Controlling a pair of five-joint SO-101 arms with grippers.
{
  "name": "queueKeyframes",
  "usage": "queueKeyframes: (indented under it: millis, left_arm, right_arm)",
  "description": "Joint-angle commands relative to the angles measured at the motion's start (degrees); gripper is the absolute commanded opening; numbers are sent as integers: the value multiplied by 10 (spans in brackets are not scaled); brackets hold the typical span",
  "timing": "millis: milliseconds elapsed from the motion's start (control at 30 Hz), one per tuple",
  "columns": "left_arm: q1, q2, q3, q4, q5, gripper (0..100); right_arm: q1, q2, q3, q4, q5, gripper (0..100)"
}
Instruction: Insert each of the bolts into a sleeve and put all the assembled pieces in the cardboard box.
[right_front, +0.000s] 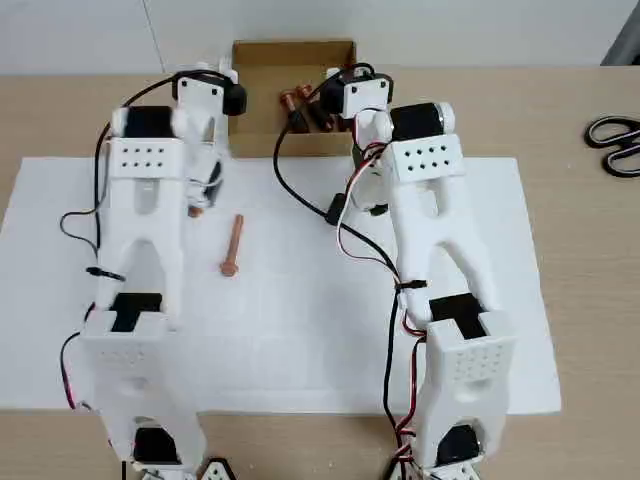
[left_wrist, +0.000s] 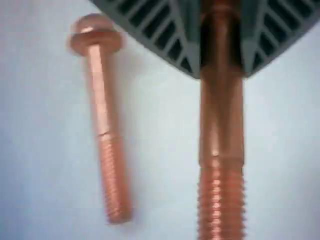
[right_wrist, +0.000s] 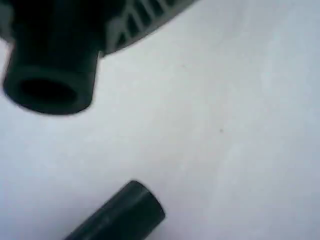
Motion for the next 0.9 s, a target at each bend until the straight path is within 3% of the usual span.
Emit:
queueKeyframes:
  millis: [0,133,300,567,867]
  left_arm:
    - [-34,-4,-29,14,-126,6]
    - [-62,-4,-28,14,-259,6]
    - [-68,-3,-20,14,-369,6]
    - [-48,-3,112,-7,-642,6]
    - [-46,-2,120,-86,-662,6]
  right_arm:
    - [1,-32,-3,6,6,4]
    - [0,-31,-3,6,6,4]
    - [0,-31,-3,5,6,4]
    - [0,-31,-3,6,5,4]
    - [-3,-31,-3,7,5,4]
